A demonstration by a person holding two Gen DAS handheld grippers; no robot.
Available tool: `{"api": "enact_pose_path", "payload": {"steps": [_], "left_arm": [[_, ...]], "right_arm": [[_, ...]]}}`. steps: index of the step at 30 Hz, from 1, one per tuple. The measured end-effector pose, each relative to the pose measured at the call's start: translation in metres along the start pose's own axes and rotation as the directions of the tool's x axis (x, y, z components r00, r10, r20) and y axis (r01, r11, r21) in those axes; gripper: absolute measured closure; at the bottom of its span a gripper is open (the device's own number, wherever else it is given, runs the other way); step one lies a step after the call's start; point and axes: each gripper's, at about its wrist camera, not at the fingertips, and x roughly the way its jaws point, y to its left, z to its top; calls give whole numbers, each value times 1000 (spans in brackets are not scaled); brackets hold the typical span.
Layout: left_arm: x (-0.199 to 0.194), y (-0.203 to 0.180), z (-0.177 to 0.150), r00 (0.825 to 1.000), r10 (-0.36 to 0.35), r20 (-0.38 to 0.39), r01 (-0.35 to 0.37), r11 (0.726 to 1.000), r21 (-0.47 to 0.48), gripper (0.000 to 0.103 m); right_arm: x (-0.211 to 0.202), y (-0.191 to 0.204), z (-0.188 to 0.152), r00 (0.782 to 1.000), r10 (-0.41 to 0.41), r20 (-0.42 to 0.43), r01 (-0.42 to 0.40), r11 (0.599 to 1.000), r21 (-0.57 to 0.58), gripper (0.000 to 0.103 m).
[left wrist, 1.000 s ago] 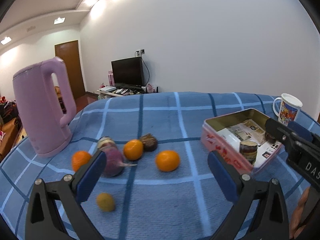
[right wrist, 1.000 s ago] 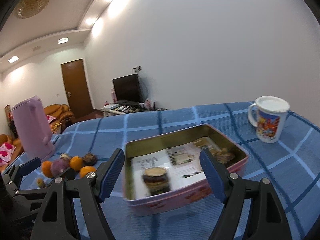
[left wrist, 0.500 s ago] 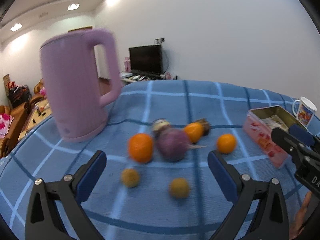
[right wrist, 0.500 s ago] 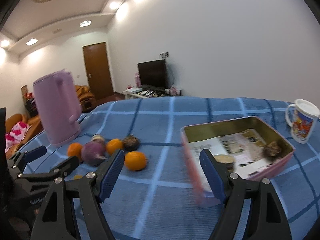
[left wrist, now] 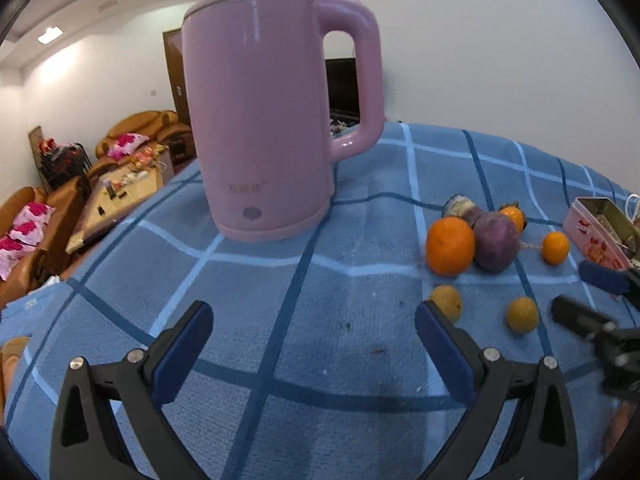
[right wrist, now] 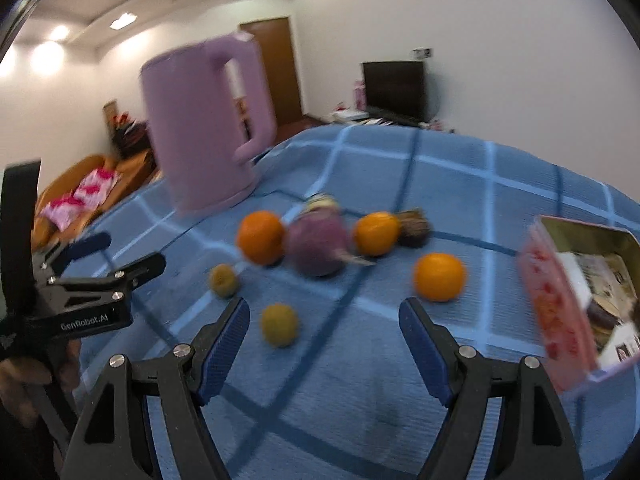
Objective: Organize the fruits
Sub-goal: 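Grasp a small yellow fruit with the right tool while the left tool grasps another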
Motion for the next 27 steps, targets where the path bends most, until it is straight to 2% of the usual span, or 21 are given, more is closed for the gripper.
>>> {"api": "enact_pose_path", "payload": {"steps": [3,8,10,15,17,19,21,25,27], "left_arm": [[3,-2,0,999,-33,-27,34,999,10,8],[6,-18,1,997,-70,-39,73,995,62,14],[7,-26,3,995,-93,-46,96,992,80,14],[7,-48,10,987,-149,-67,155,983,98,14],[11,-57,13,985,-159,-74,167,979,115,24],[22,-67,16,981,-161,-113,175,976,128,35],[32,-74,18,974,-169,-148,188,974,125,39],[50,-85,17,964,-163,-211,191,974,120,53],[52,-83,20,963,-174,-207,199,975,104,60]], "right_arm": [[18,13,1,997,13,-75,-15,1000,-25,46],[37,15,3,989,50,-141,-52,999,-15,62],[40,14,3,986,63,-153,-64,998,1,73],[36,6,0,985,87,-149,-83,996,29,75],[27,-2,0,990,81,-113,-76,996,48,75],[15,-10,-1,996,57,-66,-55,998,40,75],[3,-20,-2,999,47,-24,-46,998,34,75],[-11,-41,-4,999,29,19,-30,998,50,75],[-13,-50,-5,999,27,22,-28,997,67,75]]}}
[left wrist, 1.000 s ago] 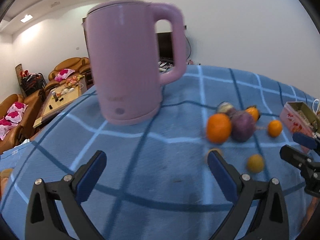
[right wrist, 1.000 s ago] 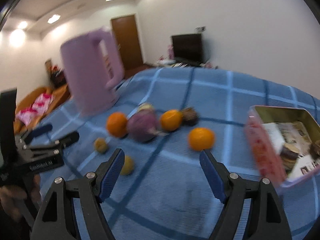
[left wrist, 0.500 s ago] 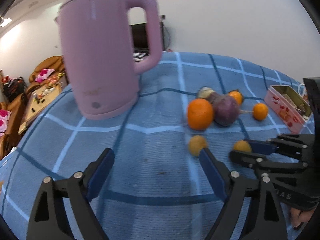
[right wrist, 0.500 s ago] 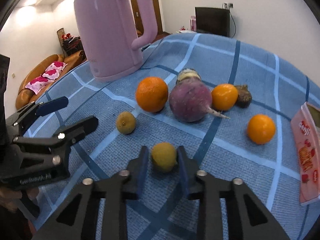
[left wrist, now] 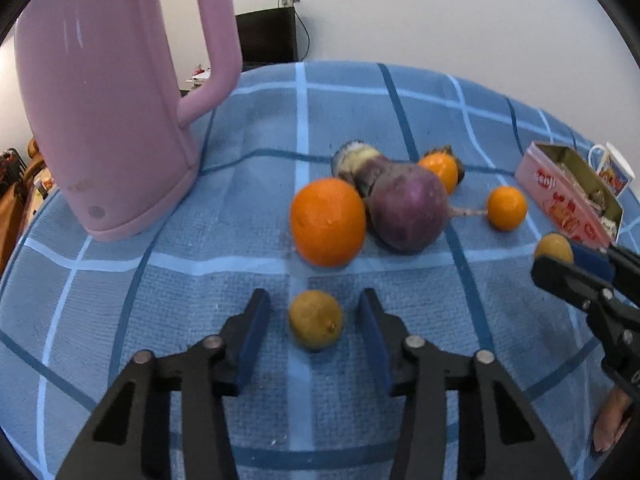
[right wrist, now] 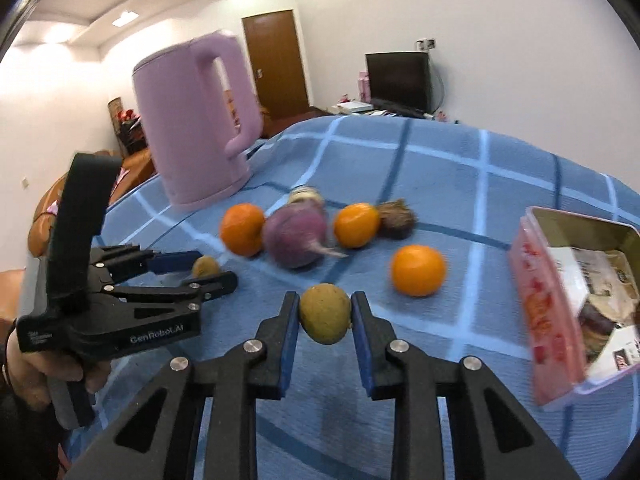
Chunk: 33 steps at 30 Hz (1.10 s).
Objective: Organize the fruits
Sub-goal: 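Grasp a small yellow fruit with the right tool while the left tool grasps another, then carry both yellow fruits over the tin and open both tools to release them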
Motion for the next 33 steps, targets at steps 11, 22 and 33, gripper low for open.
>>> {"api": "enact_pose_path", "payload": {"steps": [11,22,33], "left_arm": [[-12,6,-5,997,53,50,-52,998,-22,76],[-56,-47,0,952,-20,304,32,999,-34,76],[-55,-113,27,933,-98,345,101,995,9,76]], "right_arm": [[-17,-26,4,998,-11,54,8,999,49,75],[-47,-43,6,984,21,175,-31,998,55,75],[-69,-90,3,976,-66,208,37,990,137,75]]}}
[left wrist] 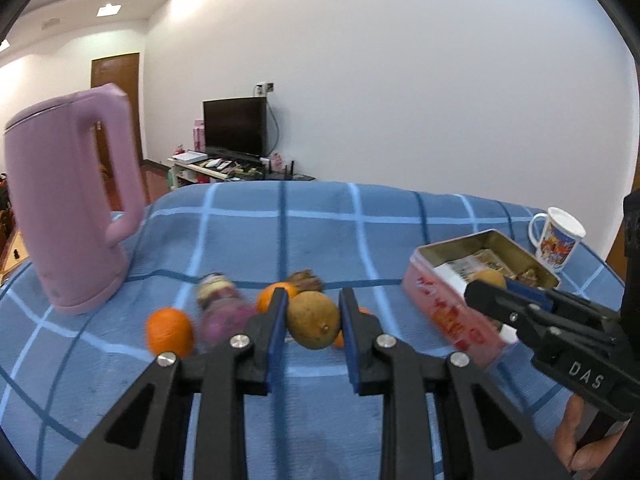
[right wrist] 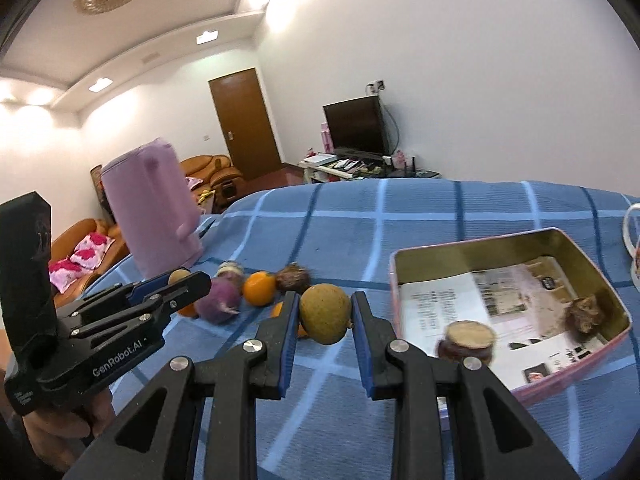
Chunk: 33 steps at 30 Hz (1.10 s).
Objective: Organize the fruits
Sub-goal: 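Carry both yellow fruits over the tin and open both tools to release them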
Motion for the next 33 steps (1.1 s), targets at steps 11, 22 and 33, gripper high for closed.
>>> {"api": "enact_pose_path", "payload": {"steps": [11,22,33], "left_arm": [[16,-53,13,1000,-23,6,23,998,53,76],[38,-95,22,998,-64,10,63,995,74,76],[67,-137,27,994,-106,-29,108,989,101,76]], "right_arm": [[-18,-39,8,997,-69,38,68,997,21,75],[-36,-95,17,979,-189,70,184,980,70,75],[-43,-144,24,957,-284,68,275,955,114,75]]}}
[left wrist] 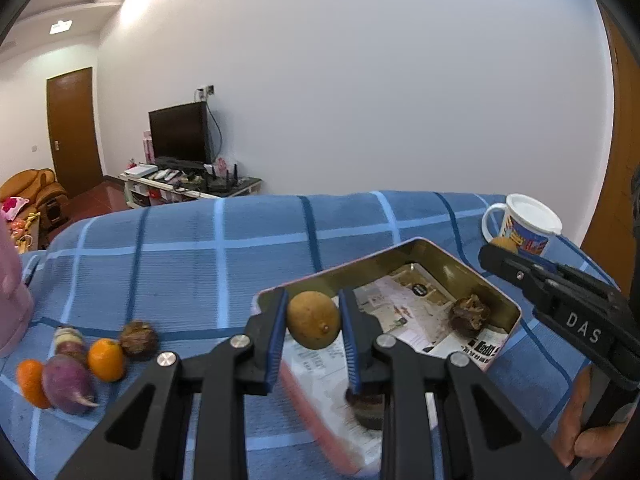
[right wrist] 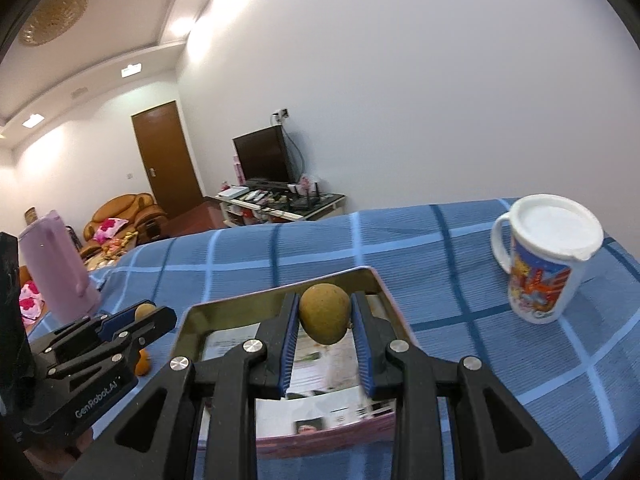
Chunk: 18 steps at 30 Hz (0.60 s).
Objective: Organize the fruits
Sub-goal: 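Carry both yellow fruits over the tin and open both tools to release them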
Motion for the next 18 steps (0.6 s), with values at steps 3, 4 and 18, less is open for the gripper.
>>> {"api": "enact_pose_path", "payload": {"steps": [3,4,18], "left_arm": [[11,-9,5,1000,0,-12,0,1000,13,76],[15,-11,7,1000,-3,-18,3,1000,13,76],[54,-27,4,995,10,-100,-7,999,31,76]], "right_arm": [[9,-9,1,1000,-25,-15,25,1000,1,75],[12,-12,1,999,-30,-23,30,1000,3,75],[45,-7,-3,992,-18,-123,12,998,-55,75]]}}
